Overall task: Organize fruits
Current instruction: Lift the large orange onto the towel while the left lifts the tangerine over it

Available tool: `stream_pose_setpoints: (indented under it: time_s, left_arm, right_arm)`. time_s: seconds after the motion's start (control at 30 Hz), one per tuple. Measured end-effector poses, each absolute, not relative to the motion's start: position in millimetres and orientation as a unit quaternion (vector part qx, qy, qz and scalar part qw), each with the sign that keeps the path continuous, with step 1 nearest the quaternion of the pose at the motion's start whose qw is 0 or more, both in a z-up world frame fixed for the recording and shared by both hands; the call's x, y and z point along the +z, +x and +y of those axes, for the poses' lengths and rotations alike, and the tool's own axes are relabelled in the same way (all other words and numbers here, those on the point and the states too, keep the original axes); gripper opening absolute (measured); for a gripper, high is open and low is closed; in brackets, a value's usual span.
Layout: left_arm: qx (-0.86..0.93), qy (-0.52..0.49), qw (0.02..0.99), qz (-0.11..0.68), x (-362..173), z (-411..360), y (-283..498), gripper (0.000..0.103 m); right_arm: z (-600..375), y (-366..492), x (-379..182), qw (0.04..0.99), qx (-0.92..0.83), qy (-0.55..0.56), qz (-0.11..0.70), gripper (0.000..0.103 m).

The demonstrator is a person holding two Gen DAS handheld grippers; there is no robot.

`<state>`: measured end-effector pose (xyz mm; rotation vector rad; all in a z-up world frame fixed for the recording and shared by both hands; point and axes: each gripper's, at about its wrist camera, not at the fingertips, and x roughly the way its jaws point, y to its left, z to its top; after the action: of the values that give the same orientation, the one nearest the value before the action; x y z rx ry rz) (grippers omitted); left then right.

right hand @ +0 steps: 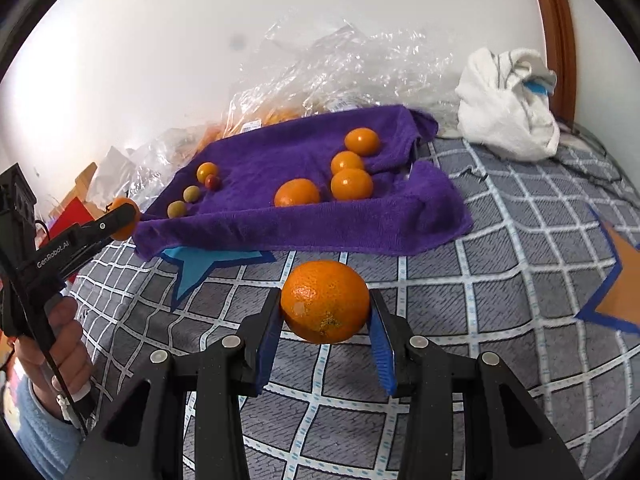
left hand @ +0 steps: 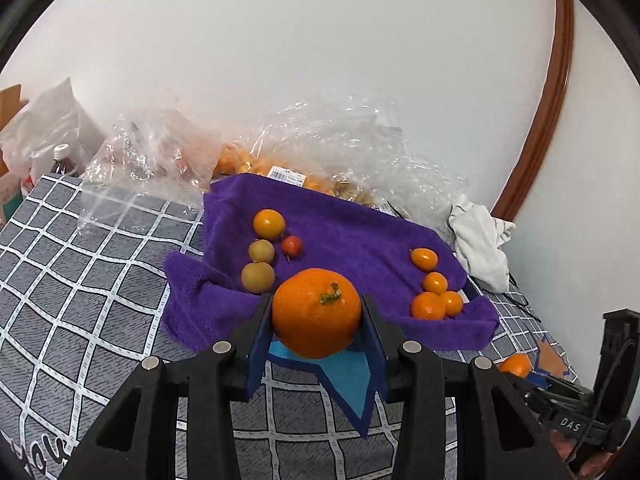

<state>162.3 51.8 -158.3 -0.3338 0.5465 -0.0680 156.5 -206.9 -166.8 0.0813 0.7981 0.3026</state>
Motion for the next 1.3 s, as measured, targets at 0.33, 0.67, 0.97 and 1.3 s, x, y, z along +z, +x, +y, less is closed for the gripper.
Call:
stream_pose_setpoints:
  time_s: [0.33, 0.67, 0.97, 1.3]
  left_arm:
    - [0.019, -0.158, 0.953, 0.256, -157, 60, 162, 0.04]
    - [0.054, -0.159, 0.955, 0.243, -111, 96, 157, 0.04]
    - [0.043, -0.18, 0.955, 0.233, -87, 103, 208, 0.04]
    - [0.015, -0.223, 0.939, 0.262, -142, 103, 243, 0.04]
  right_arm:
    - [-198, 167, -126, 0.924, 0.16, 0.036, 0.345, 0.041]
    - [-181, 213, -91, 0.933, 0.167, 0.037, 0.317, 0.041]
    - [-166, 273, -88, 0.934, 0.162, 0.041, 0.317, 0.041]
    - [-169, 305, -139, 0.915, 0.169, 0.055, 0.362, 0.041]
